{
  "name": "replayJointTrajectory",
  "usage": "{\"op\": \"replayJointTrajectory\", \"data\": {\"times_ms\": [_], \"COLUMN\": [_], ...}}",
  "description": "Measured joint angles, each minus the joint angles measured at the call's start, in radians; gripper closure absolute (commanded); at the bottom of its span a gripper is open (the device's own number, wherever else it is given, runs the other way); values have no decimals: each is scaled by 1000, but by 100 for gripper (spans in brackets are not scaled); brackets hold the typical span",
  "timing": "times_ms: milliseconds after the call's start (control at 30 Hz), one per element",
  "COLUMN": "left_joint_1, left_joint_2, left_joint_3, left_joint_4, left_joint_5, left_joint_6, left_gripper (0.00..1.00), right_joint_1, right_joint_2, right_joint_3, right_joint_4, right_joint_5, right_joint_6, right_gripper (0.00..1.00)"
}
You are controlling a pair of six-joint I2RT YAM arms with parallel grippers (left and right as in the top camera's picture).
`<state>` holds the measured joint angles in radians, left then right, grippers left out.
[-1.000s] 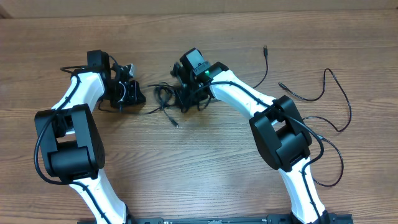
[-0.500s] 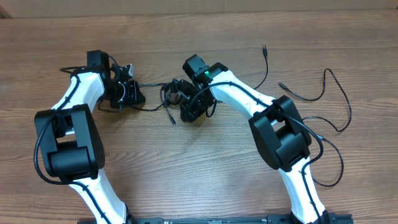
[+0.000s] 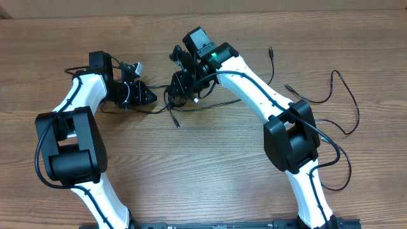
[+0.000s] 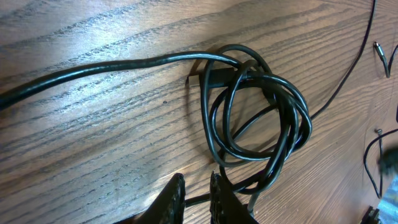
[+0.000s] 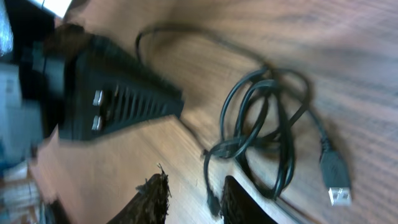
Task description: Untangle cables
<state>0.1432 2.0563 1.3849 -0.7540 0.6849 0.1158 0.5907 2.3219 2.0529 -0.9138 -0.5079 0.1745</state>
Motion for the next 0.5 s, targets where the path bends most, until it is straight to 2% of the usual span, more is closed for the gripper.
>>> {"op": "replayJointTrajectory", "data": {"times_ms": [167,300,400,433,500], "left_joint_1": [0,0,0,0,0], "left_joint_2": [0,0,0,0,0], "left_joint_3": [0,0,0,0,0], "left_joint_4": [0,1,1,2,2], "left_joint_5": [0,0,0,0,0], "left_joint_6": [0,0,0,0,0], "left_gripper": [81,81,79,78,78], "right_joint_1": [11,34,49,53,58], "right_joint_2": [0,0,0,0,0], "right_joint_3": [-90,-185,-233,-240,-245], "right_joint_4": [160,259,290,290,280], "right_joint_5": [68,106,117,121,129], "right_joint_6": [127,165,183,192,213], "right_gripper": [68,70,86,95,96]}}
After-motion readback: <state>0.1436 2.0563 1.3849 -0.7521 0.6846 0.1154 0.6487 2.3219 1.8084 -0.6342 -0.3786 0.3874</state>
